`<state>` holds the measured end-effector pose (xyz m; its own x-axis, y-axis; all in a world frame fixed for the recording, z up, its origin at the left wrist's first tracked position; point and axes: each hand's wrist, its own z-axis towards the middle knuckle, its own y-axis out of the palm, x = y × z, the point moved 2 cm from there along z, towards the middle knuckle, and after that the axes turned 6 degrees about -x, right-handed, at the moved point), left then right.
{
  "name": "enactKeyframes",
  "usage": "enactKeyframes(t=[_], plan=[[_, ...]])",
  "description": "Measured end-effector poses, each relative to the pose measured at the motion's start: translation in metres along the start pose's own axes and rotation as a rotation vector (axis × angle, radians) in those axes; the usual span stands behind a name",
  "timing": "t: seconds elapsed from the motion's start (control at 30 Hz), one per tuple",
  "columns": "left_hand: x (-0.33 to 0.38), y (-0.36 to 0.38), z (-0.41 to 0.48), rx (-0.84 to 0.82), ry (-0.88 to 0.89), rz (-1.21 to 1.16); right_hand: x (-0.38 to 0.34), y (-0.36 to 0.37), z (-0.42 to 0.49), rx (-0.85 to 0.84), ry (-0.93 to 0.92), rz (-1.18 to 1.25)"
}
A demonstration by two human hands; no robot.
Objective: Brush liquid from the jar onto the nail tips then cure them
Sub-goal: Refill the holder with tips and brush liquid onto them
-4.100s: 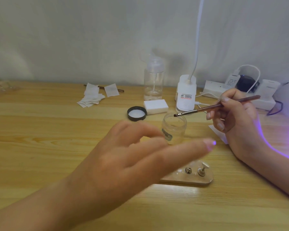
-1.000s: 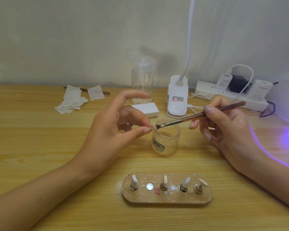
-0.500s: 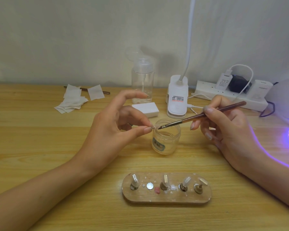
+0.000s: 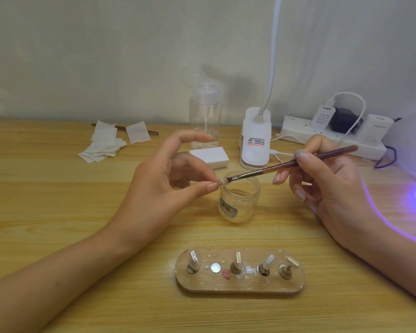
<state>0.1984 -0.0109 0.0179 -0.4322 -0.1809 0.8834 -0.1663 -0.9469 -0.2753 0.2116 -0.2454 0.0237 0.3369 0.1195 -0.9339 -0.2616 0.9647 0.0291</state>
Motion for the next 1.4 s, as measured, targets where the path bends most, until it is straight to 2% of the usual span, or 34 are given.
enactKeyframes(t=[0.23, 0.43, 0.6, 0.87, 1.4], plan=[[-0.001, 0.000, 0.000, -0.020, -0.007, -0.037, 0.001, -0.003, -0.001, 0.042, 0.003, -0.014], [-0.002, 0.000, 0.000, -0.044, -0.040, -0.083, 0.000, -0.006, 0.001, 0.044, 0.007, 0.154], [-0.001, 0.001, 0.003, -0.062, -0.071, -0.164, 0.001, -0.002, 0.001, -0.031, 0.094, 0.243], [-0.003, 0.001, 0.003, -0.072, -0.083, -0.162, 0.004, 0.003, 0.006, 0.036, 0.232, 0.262], [-0.002, 0.001, 0.003, -0.076, -0.078, -0.132, 0.007, 0.008, 0.002, -0.025, 0.134, 0.206]])
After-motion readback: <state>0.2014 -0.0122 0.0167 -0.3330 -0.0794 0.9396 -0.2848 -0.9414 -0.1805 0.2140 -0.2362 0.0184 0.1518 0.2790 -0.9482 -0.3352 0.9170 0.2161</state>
